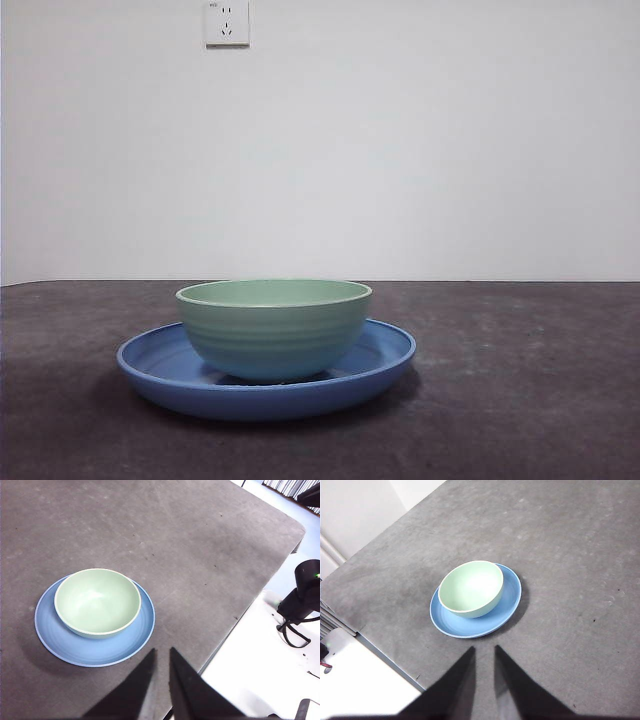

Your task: Place the green bowl on the blue plate

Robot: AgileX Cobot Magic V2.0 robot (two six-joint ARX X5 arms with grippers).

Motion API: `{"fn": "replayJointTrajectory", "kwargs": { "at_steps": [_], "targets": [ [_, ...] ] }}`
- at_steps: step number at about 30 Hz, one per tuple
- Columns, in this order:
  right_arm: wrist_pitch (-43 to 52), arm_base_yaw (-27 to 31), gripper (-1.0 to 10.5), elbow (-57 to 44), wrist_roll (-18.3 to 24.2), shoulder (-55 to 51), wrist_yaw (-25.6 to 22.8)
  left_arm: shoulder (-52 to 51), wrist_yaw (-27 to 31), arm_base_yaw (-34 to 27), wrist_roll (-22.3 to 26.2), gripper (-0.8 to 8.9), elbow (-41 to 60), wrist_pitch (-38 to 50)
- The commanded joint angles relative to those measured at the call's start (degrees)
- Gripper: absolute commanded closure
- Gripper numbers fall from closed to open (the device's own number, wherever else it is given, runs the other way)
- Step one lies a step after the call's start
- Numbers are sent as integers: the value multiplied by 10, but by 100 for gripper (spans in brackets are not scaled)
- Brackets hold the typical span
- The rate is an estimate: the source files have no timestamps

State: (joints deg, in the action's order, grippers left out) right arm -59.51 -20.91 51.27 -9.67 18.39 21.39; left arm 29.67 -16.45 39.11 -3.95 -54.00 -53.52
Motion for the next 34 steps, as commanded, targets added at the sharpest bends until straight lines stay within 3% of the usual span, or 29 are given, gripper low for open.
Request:
{"fn": "replayJointTrajectory", "kwargs": {
  "at_steps": [1,18,21,26,31,34],
  "targets": [
    [7,-2,915,5,-3,2,1,2,-1,2,0,794,-6,8],
    [7,-2,915,5,-3,2,0,-7,-2,-16,0,794,-6,8],
    [7,-2,915,5,-3,2,0,-10,-5,-58,0,794,-5,8],
    [7,-2,915,5,-3,2,0,-21,-5,-178,5,794,19,35],
    [7,-2,915,5,-3,2,0,-56,2,-295,13,794,117,137],
    [7,-2,915,5,-3,2,0,-92,32,-331,14,794,189,202]
  ]
}}
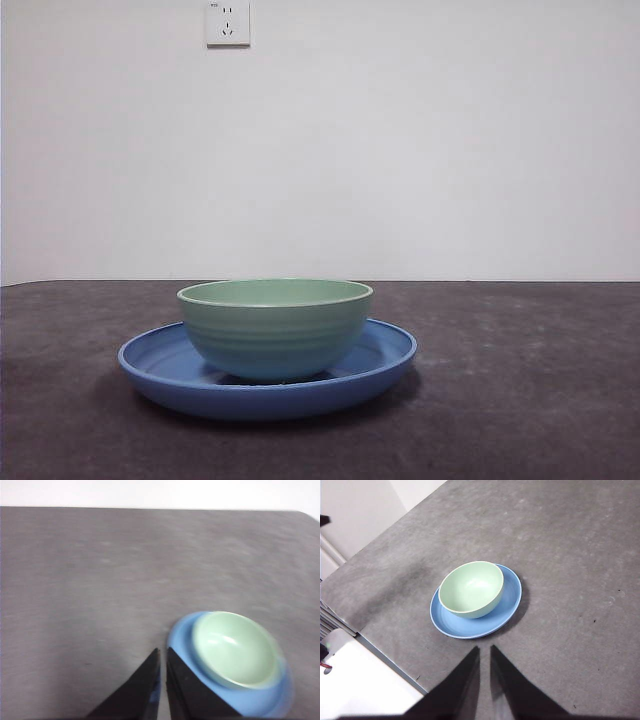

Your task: Place the green bowl on the blue plate

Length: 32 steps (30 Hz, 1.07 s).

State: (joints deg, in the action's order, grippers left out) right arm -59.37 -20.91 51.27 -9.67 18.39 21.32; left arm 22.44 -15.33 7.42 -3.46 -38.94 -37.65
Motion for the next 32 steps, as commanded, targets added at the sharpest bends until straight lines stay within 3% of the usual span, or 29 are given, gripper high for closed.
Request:
{"fn": "replayJointTrajectory", "kwargs": {
  "at_steps": [1,10,15,21,32],
  "targets": [
    [6,-2,915,5,-3,2,1,-32,36,-20,10,794,62,63],
    [6,-2,915,5,-3,2,1,-172,198,-33,11,794,284,256],
    [6,-2,915,5,-3,2,1,-224,202,-33,12,794,341,269],
    [6,-2,915,5,-3,2,1,-223,241,-34,12,794,368,269],
    [6,-2,915,5,-3,2,1,-223,242,-48,13,794,379,268]
  ]
}}
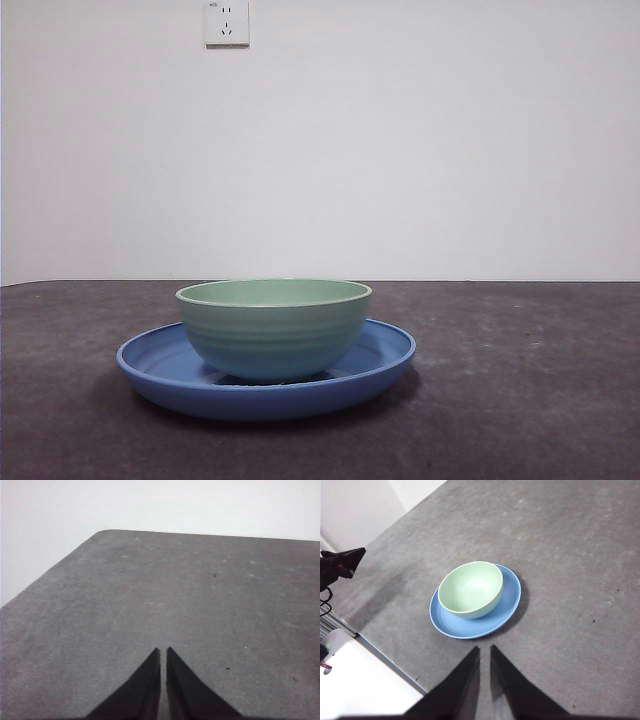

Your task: Place the green bowl on the blue plate

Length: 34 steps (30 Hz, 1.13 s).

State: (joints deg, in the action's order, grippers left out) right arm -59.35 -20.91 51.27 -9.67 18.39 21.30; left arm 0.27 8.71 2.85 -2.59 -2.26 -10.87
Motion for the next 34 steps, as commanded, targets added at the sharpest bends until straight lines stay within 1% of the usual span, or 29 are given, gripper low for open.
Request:
{"fn": "replayJointTrajectory", "kwargs": {
  "at_steps": [1,8,15,21,27,31,34],
  "targets": [
    [6,-2,915,5,-3,2,1,-1,1,-3,5,794,14,2],
    [6,-2,915,5,-3,2,1,-1,0,-10,35,794,15,3],
    [6,-2,915,5,-3,2,1,-1,-6,-11,43,794,15,3],
    [6,-2,915,5,-3,2,1,-1,-6,-11,67,794,16,4],
    [6,-2,915,5,-3,2,1,-1,-8,-11,58,794,16,4],
    [6,-2,915,5,-3,2,1,-1,-13,-11,29,794,16,4],
    [6,-2,915,5,-3,2,1,-1,-15,-11,28,794,16,4]
  ]
}}
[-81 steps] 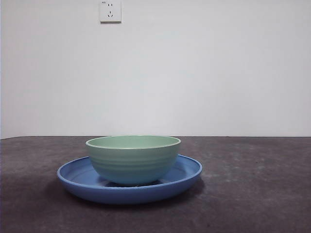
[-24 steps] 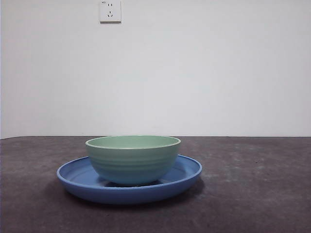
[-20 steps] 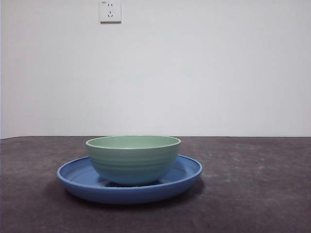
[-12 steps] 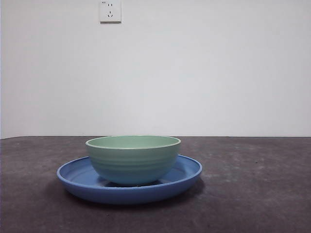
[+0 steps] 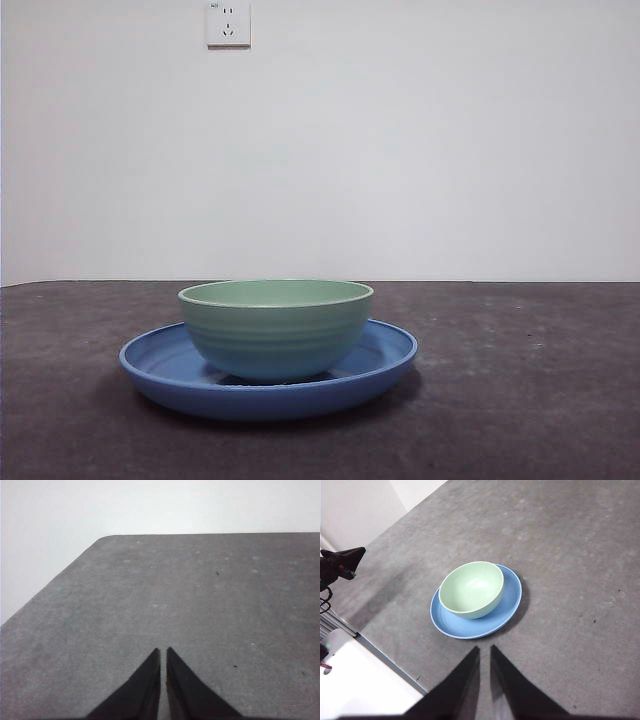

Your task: Place the green bowl on the blue plate

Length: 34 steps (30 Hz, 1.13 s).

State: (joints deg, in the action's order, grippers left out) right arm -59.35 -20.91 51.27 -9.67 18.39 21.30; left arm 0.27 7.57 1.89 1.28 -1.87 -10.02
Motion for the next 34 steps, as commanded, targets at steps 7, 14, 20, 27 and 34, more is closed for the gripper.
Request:
{"fn": "replayJointTrajectory", "kwargs": {
  "at_steps": [7,14,20,27,34],
  "targets": [
    [6,-2,915,5,-3,2,1,-1,2,-1,25,794,12,-3],
    [6,-2,915,5,-3,2,1,-1,2,-1,25,794,12,-3],
    [6,-2,915,5,-3,2,1,-1,2,-1,25,794,12,-3],
    [9,27,915,4,0,-6,-2,-1,2,-1,25,794,12,-4],
    [152,132,915,-70,102,-50,-64,-1,2,-1,25,794,12,-4]
  ]
}}
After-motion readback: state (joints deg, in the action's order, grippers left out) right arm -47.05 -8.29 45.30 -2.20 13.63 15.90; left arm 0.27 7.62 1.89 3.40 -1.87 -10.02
